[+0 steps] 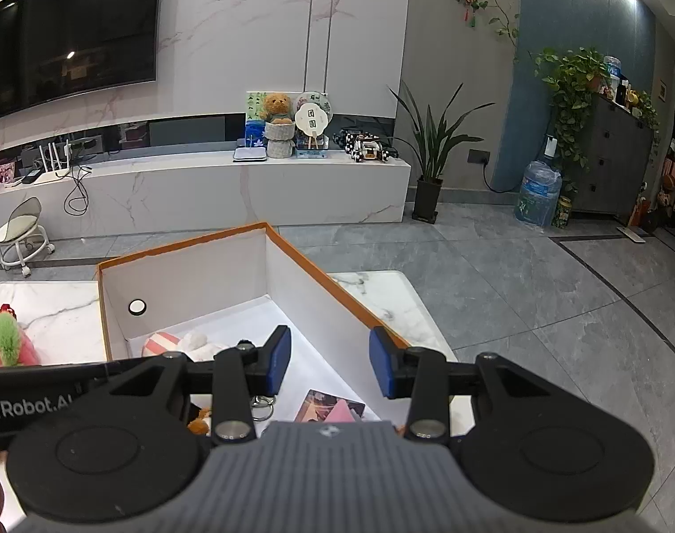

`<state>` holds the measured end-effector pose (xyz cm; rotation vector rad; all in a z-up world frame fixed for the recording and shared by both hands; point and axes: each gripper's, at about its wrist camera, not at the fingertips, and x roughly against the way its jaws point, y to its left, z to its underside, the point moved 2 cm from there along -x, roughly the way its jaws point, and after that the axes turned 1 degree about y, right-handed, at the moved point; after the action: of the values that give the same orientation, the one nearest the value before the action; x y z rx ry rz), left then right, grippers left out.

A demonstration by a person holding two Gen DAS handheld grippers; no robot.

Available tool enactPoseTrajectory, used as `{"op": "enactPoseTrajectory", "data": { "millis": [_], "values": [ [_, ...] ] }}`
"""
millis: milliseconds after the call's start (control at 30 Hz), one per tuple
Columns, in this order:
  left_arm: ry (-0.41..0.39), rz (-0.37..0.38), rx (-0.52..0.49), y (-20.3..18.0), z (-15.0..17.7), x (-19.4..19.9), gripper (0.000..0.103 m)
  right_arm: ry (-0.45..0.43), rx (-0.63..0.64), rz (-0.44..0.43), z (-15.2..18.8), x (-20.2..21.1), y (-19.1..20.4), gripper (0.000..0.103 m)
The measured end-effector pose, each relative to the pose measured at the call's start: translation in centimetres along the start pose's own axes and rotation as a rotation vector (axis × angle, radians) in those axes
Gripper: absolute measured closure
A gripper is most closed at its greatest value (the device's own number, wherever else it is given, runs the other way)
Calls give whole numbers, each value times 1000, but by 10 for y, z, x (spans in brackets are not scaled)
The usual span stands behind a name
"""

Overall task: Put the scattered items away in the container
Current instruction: 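Raise both open tools above the orange box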

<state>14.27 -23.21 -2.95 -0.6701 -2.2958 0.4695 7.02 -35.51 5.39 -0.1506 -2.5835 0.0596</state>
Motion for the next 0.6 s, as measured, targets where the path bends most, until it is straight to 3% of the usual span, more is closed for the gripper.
{"op": "enactPoseTrajectory", "data": {
  "millis": [600],
  "values": [
    [-1, -21, -22, 18, 5, 39, 60, -28, 12, -17, -7, 4, 16, 60]
  ]
}}
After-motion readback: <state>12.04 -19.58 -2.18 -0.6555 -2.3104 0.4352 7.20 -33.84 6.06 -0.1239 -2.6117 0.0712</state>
